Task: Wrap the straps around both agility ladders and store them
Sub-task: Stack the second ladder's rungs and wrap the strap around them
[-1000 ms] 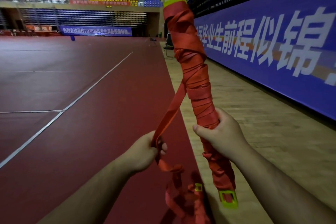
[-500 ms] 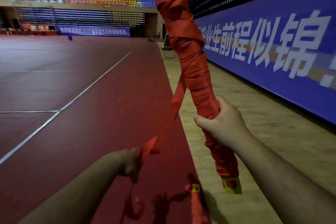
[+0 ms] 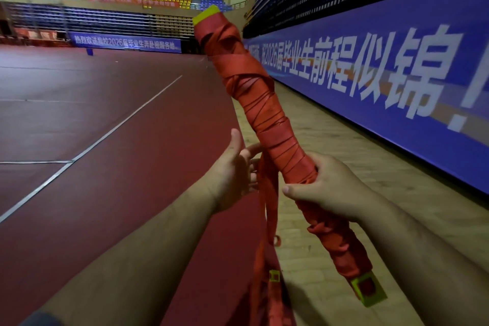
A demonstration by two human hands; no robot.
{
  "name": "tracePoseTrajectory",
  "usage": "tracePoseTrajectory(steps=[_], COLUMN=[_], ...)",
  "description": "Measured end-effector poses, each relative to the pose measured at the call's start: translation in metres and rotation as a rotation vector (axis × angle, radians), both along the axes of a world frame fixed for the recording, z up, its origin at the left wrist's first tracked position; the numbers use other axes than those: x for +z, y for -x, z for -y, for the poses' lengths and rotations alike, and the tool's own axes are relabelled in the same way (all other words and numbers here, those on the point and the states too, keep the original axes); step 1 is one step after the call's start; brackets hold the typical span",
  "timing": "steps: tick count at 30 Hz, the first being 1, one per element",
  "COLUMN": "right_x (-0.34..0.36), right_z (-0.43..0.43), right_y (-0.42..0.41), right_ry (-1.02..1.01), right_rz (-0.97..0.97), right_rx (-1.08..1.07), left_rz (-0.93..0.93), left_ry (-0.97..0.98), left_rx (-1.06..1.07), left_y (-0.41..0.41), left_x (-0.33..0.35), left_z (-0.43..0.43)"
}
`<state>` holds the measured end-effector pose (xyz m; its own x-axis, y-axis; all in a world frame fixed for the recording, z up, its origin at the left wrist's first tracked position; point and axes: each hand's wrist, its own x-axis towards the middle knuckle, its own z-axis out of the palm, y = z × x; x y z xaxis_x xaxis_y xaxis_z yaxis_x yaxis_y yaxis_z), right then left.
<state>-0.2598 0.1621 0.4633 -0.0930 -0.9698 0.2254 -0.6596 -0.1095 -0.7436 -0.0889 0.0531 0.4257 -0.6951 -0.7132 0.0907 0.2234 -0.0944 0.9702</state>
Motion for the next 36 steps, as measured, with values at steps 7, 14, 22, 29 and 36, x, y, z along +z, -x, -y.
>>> tracePoseTrajectory(steps=[7, 14, 22, 29, 36], right_x=[-0.001, -0.011, -0.053, -0.076, -0.092], right_z=[-0.004, 0.000, 0.017, 0.021, 0.019], right_y=[0.012, 0.012, -0.008, -0.011, -0.013], right_ry=[-0.043, 0.027, 0.156, 0.152, 0.003], right_rz=[0.109, 0.166, -0.436, -0.249, 0.082], right_rx=[0.080, -0.045, -0.458, -0.099, -0.064], left_rz=[-0.153, -0.036, 0.215, 0.077, 0.162], left_ry=[0.064, 0.310, 0.363, 0.316, 0.362], left_rx=[-0.116, 0.271, 0.393, 0.680, 0.580], left_y=[0.016, 0.004, 0.006, 0.004, -0.022], left_x=[0.014, 0.008, 0.013, 0.000, -0.006], left_z=[-0.001, 0.007, -0.024, -0.012, -0.001])
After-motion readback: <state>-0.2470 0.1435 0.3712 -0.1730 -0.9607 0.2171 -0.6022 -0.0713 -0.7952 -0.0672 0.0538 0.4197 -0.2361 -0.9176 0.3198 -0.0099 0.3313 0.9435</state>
